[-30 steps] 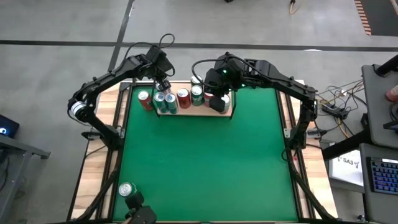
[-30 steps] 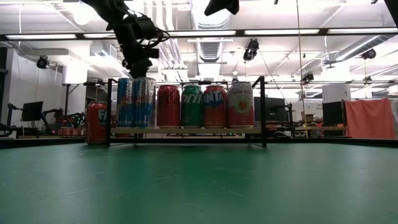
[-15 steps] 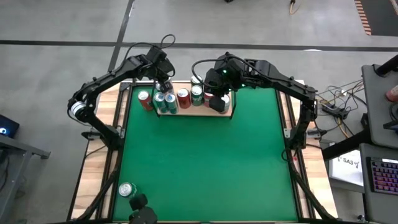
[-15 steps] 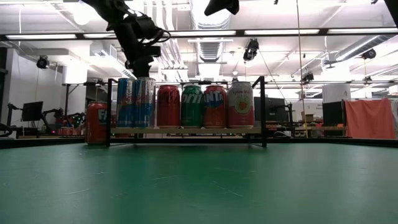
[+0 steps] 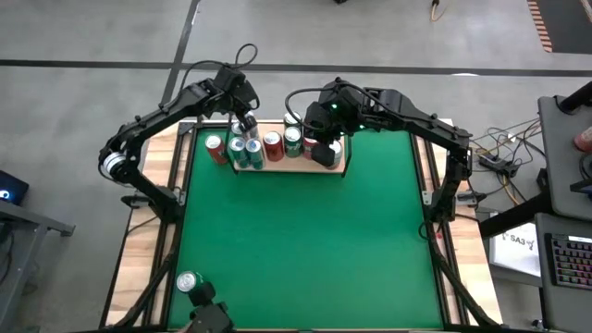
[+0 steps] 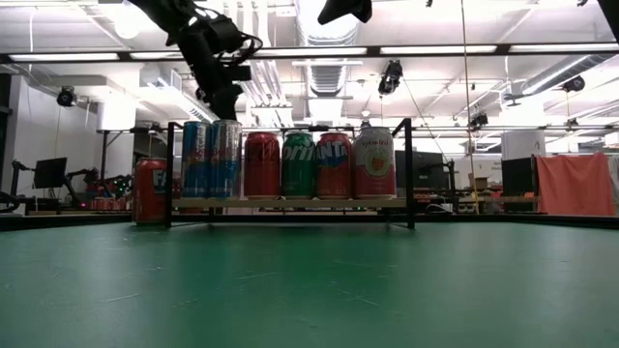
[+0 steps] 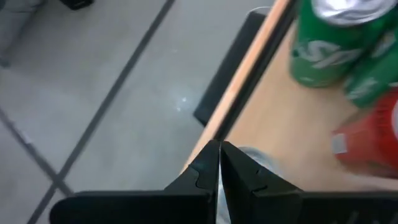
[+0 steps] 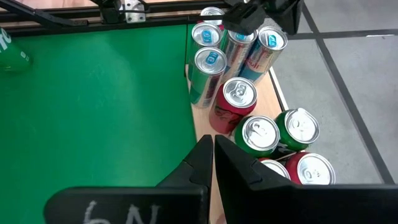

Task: Pick and place cans onto a shelf
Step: Adjust the blue silver soda can on the shelf

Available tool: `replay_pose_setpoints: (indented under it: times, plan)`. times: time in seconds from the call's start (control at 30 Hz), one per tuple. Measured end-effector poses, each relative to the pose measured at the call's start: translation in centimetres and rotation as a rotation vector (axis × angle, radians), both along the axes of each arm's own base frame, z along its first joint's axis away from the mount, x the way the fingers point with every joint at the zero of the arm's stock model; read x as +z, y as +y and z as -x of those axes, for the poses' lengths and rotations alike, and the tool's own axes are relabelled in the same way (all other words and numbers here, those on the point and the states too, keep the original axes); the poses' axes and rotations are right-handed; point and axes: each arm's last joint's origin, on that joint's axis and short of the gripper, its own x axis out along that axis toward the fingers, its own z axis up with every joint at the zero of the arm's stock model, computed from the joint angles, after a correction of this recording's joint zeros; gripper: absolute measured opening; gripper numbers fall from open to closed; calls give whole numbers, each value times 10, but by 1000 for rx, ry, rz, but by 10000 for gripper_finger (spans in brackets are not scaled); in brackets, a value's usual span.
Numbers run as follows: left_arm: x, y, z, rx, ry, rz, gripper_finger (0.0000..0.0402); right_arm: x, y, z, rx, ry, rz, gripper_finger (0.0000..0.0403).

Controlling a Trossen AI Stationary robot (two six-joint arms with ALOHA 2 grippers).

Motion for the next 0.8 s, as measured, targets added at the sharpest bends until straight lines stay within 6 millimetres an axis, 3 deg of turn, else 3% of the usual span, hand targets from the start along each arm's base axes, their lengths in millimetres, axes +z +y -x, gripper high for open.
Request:
replay_pose_setpoints:
  times: [0.43, 0.8]
  plan:
    - [-16, 10, 0, 33, 62, 33, 0, -1, 0, 1, 0, 16, -4, 9]
    - [-17, 7, -3, -6, 32, 64, 0, -1, 0, 1, 0, 15, -4, 9]
